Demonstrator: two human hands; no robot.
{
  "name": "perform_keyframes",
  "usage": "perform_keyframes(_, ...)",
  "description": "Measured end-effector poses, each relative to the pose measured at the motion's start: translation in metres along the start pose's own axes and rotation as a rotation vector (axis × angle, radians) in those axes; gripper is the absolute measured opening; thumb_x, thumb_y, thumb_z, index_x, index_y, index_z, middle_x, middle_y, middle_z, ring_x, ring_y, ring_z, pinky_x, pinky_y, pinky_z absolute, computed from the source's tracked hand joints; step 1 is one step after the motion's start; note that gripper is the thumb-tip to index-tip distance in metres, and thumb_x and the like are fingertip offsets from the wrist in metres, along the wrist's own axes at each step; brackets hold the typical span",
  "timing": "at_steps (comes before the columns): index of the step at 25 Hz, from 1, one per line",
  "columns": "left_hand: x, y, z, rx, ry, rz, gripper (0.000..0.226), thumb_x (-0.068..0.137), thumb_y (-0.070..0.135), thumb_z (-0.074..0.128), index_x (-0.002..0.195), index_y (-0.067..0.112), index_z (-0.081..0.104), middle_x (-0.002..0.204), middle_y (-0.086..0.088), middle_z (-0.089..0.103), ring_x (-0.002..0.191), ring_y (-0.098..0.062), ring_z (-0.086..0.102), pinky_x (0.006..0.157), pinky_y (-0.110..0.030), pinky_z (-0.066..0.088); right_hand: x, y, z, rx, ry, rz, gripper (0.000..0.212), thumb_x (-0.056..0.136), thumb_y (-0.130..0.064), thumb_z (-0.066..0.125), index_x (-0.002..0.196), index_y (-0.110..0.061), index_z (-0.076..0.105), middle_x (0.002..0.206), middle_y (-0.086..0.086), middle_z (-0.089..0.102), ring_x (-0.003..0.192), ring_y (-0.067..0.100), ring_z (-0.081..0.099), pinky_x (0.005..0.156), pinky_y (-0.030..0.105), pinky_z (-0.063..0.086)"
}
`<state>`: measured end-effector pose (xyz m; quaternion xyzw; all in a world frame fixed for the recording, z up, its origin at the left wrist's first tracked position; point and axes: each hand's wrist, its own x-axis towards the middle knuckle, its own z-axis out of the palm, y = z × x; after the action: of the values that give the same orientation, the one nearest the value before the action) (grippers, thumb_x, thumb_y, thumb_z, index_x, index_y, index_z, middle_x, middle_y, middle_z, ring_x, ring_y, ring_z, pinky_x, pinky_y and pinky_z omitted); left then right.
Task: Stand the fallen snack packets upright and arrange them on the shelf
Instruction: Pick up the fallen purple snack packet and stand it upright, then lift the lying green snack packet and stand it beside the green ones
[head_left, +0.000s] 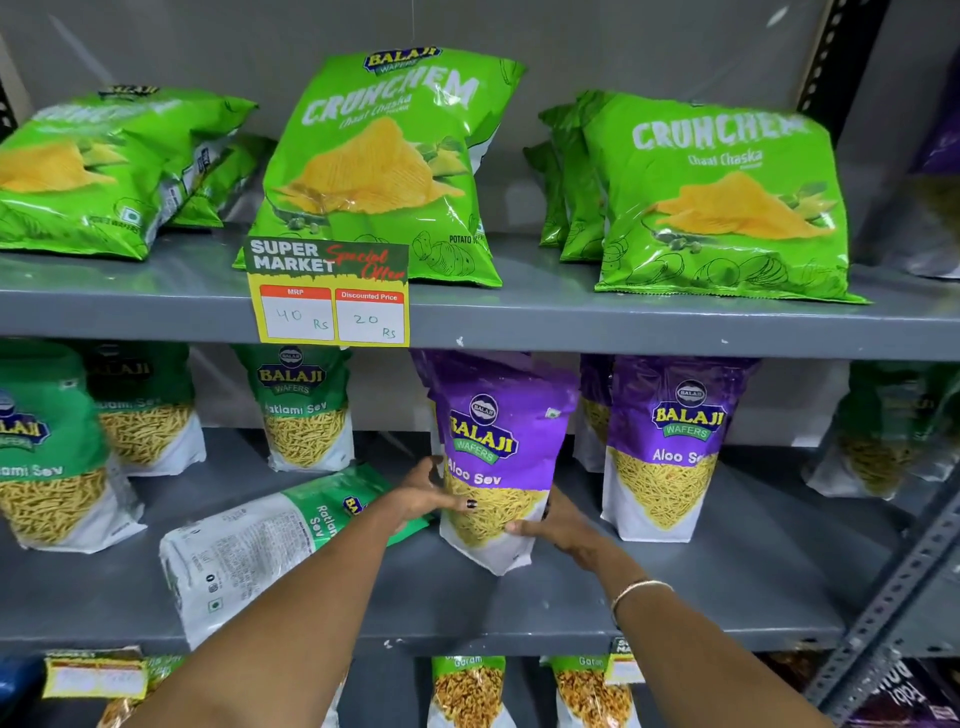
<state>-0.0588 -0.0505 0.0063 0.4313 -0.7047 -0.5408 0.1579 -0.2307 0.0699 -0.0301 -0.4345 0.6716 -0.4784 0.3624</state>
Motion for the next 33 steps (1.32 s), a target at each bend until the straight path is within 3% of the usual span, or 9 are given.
perform_keyframes(5,0.000,-0.004,-0.003,-0.014,0.142,0.003,0.038,0.070,-0.003,0.076,0.071,0.018,0.043,0.078,-0.004,0.053,0.075,-0.015,0.049,0.060,-0.019,0.040,0.012,-0.001,-0.019,0.018,0.033,0.034,0.058,0.067,0.004,0.076,0.121,0.001,0.053,0.115,0.015,0.064,0.103,0.024,0.059,0.085,0.031,0.052)
perform_keyframes(9,-0.004,-0.007,0.004,-0.034,0.226,-0.001,0.045,0.069,-0.004,0.075,0.091,0.013,0.039,0.071,-0.005,0.053,0.074,-0.017,0.050,0.058,-0.022,0.042,0.016,-0.003,-0.025,-0.001,0.011,0.011,0.041,0.070,0.005,0.074,0.108,-0.004,0.059,0.103,0.011,0.062,0.095,0.020,0.056,0.070,0.020,0.047)
perform_keyframes(13,-0.017,-0.001,0.009,-0.006,0.168,0.038,0.049,0.071,-0.004,0.074,0.112,0.007,0.049,0.115,-0.021,0.064,0.096,-0.018,0.056,0.089,-0.033,0.048,0.016,-0.006,-0.027,-0.058,-0.040,0.043,0.042,0.073,0.000,0.073,0.113,0.002,0.059,0.102,0.008,0.063,0.089,0.016,0.059,0.058,0.010,0.048)
perform_keyframes(17,-0.026,-0.008,-0.028,0.185,0.164,0.040,0.061,0.076,0.010,0.074,0.129,0.001,0.044,0.133,-0.019,0.051,0.122,-0.028,0.051,0.095,-0.029,0.043,0.011,-0.022,-0.034,-0.418,-0.153,0.457,0.026,0.083,-0.023,0.065,0.066,-0.008,0.052,0.043,0.006,0.047,0.031,0.014,0.042,0.040,0.018,0.031)
perform_keyframes(19,-0.027,-0.022,-0.068,0.360,0.188,0.041,0.060,0.078,0.019,0.072,0.129,-0.001,0.047,0.137,-0.018,0.051,0.126,-0.029,0.050,0.100,-0.031,0.042,0.006,-0.029,-0.027,-0.421,-0.289,0.668,0.030,0.085,-0.028,0.061,0.066,-0.006,0.056,0.037,0.006,0.057,0.031,0.017,0.054,0.040,0.023,0.045)
perform_keyframes(24,-0.032,-0.071,-0.189,0.666,0.212,-0.067,0.024,0.087,0.035,0.057,0.092,0.011,0.055,0.097,-0.013,0.058,0.085,-0.025,0.063,0.063,-0.028,0.045,0.013,-0.043,0.071,-0.120,-0.451,0.740,0.032,0.083,-0.029,0.061,0.068,-0.002,0.067,0.055,0.011,0.072,0.051,0.026,0.071,0.052,0.032,0.060)
perform_keyframes(27,-0.042,-0.098,-0.228,0.521,0.124,-0.146,0.026,0.092,0.035,0.051,0.093,0.011,0.059,0.096,-0.014,0.058,0.076,-0.017,0.060,0.059,-0.022,0.041,0.016,-0.047,0.154,0.158,-0.214,0.678,0.032,0.049,-0.034,0.085,0.059,-0.008,0.070,0.052,0.012,0.067,0.045,0.027,0.066,0.047,0.027,0.056)
perform_keyframes(30,-0.047,-0.118,-0.241,0.341,-0.075,-0.269,0.062,0.091,0.049,0.044,0.139,0.011,0.041,0.146,-0.010,0.043,0.131,-0.031,0.044,0.101,-0.038,0.041,0.013,-0.057,0.217,0.383,0.101,0.635,0.023,0.078,-0.032,0.067,0.075,-0.013,0.056,0.069,0.009,0.049,0.052,0.023,0.047,0.055,0.032,0.043)
perform_keyframes(33,-0.041,-0.137,-0.249,0.131,-0.152,-0.332,0.070,0.073,0.061,0.060,0.121,0.009,0.055,0.117,-0.011,0.066,0.103,-0.028,0.064,0.090,-0.041,0.051,0.018,-0.069,0.249,0.565,0.181,0.675,0.021,0.088,-0.033,0.053,0.079,-0.014,0.052,0.052,0.008,0.065,0.043,0.025,0.061,0.050,0.032,0.049)
